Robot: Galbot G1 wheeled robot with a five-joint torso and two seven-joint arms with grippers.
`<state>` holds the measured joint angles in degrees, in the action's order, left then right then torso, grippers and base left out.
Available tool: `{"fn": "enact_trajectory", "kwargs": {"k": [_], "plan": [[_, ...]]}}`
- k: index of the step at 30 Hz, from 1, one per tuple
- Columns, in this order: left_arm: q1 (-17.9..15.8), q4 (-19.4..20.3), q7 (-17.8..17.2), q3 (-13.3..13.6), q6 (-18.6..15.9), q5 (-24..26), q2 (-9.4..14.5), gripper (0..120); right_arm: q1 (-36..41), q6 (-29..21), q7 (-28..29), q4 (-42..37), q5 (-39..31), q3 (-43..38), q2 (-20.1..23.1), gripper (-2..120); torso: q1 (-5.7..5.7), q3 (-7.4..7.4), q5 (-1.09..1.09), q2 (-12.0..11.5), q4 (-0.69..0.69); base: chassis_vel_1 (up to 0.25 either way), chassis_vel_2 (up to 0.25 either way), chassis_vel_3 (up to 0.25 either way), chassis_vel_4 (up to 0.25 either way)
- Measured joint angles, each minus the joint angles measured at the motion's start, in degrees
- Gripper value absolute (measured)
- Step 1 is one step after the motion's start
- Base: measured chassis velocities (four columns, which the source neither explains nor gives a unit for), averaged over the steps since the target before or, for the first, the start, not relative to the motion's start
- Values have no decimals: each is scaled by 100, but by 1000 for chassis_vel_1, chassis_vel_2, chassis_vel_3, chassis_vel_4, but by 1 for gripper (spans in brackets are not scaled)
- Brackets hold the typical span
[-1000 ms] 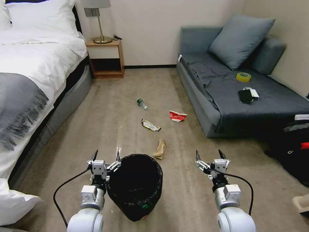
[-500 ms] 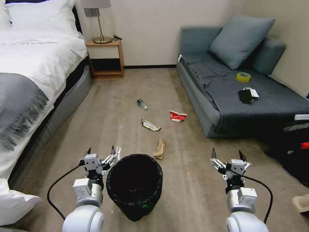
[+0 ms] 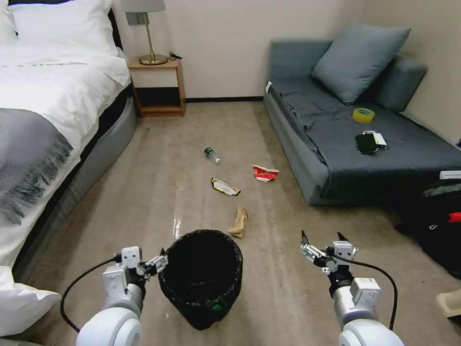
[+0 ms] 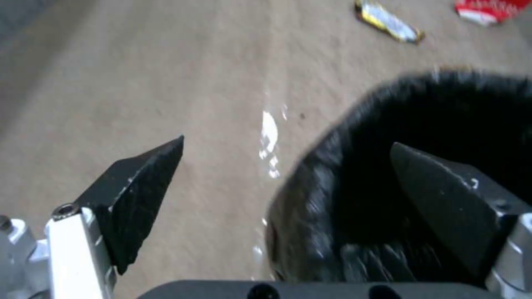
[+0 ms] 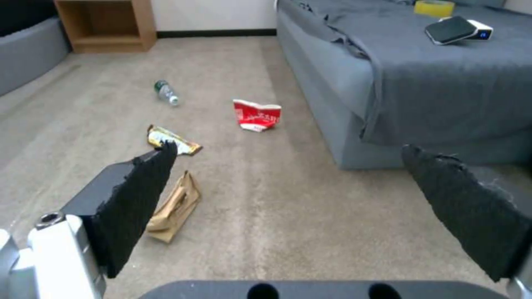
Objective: Pick up the trash bin, then pick up the garbage on the floor and place it into the trash bin.
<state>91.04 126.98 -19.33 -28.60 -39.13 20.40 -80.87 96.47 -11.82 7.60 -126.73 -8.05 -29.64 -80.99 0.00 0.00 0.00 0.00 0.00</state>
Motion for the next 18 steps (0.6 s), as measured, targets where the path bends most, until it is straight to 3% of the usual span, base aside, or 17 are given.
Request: {"fn": "enact_trajectory", "kwargs": {"k": [7,18], "plan": [[-70,-262,-29,74,-109,199,-86,100,60,115,0,-16,29,-8,47,100,0,0,0,0,0,0,0,0,0],[-213,-623,-111,-54,-179,453,-115,97,-31,179,58,94,19,70,96,100,0,0,0,0,0,0,0,0,0]]}}
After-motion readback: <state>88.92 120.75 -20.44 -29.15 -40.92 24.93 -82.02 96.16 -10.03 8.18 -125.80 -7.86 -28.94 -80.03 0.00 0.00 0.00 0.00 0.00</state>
